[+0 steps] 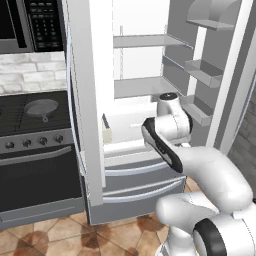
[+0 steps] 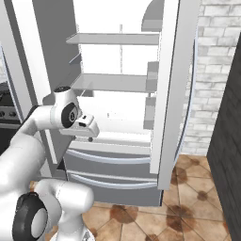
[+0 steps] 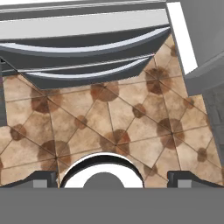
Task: Place one of the steaks on the plate and the other in the bowl. Then place the bowl in the fridge.
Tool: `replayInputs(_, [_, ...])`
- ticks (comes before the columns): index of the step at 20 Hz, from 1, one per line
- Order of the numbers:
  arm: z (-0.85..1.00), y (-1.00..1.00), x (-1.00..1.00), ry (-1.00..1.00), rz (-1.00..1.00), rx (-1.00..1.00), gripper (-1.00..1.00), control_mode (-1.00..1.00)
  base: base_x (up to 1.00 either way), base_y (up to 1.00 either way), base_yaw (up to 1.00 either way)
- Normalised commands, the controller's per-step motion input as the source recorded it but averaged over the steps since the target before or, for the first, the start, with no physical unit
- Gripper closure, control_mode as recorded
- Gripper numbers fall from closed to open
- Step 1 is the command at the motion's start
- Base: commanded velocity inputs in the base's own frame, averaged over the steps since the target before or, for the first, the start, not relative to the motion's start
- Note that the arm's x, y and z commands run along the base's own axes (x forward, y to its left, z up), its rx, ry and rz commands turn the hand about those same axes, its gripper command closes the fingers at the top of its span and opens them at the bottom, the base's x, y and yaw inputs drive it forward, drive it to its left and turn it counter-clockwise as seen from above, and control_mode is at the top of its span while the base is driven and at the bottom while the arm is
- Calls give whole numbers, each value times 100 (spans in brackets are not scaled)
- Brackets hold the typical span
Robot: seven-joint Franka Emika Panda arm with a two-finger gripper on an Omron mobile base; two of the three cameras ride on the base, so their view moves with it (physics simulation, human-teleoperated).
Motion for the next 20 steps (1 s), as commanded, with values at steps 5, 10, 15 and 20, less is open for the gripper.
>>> replayInputs(5, [0, -5, -86, -19, 1, 0, -100, -100, 0, 0, 0])
replayInputs(10, [-27, -25, -31, -1, 0, 7, -100, -100, 0, 0, 0])
replayInputs(15, [-2, -3, 0, 0, 8, 4, -100, -100, 0, 0, 0])
replayInputs(20, [0, 1, 0, 0, 7, 0, -100, -100, 0, 0, 0])
